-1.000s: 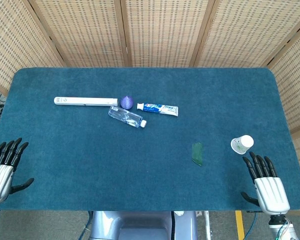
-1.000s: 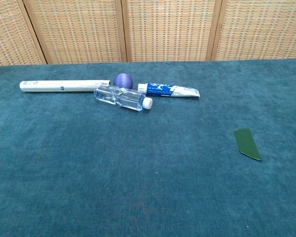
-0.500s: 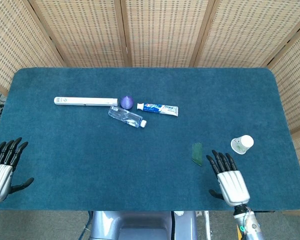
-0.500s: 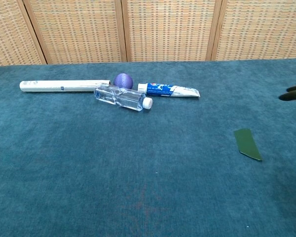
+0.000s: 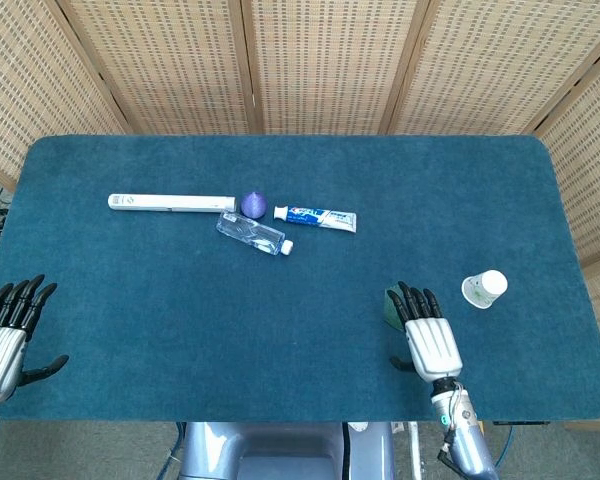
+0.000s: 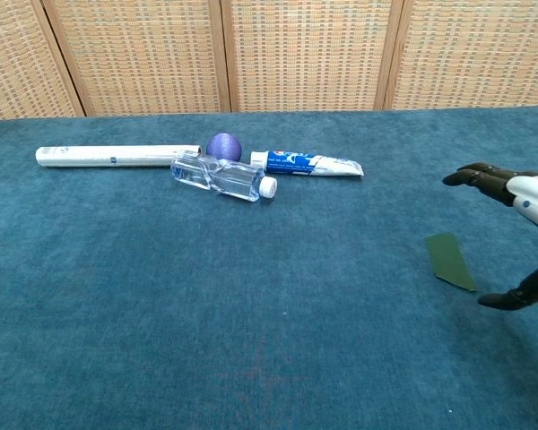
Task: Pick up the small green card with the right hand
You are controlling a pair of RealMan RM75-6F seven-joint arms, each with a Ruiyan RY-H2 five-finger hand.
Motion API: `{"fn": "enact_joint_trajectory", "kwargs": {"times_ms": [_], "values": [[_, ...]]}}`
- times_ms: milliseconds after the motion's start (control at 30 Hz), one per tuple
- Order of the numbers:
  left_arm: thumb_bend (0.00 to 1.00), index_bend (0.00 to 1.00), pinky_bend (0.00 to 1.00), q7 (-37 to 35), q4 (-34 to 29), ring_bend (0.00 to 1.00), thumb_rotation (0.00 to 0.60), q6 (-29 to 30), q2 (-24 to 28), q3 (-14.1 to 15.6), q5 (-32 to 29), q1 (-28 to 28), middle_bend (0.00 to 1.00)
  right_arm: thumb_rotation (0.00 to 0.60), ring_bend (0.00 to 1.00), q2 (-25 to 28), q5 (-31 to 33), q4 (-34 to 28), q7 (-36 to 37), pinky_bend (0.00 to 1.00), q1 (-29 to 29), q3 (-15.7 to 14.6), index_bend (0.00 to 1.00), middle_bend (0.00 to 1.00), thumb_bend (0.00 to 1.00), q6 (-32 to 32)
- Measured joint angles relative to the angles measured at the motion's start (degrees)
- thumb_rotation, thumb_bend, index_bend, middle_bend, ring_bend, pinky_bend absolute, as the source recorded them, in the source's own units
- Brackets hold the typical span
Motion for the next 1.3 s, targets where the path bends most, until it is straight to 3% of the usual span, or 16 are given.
{"fn": "enact_joint_trajectory", "kwargs": {"times_ms": [600, 1300], "values": [[0.08, 0.0, 0.0, -0.66, 0.91, 0.0, 0.6, -1.26, -0.23, -0.52, -1.84, -0.45, 0.0, 0.6, 0.0, -8.45, 3.15, 11.81, 4.57, 0.0, 4.04, 1.96, 0.0, 0.0, 0.16, 0.4], [0.08, 0.0, 0.0, 0.32, 0.91, 0.0, 0.6, -2.05, -0.81, -0.38, -2.25, -0.76, 0.0, 0.6, 0.0, -12.36, 5.6, 21.78, 9.95, 0.0, 6.79, 3.26, 0.0, 0.0, 0.16, -1.23]]}}
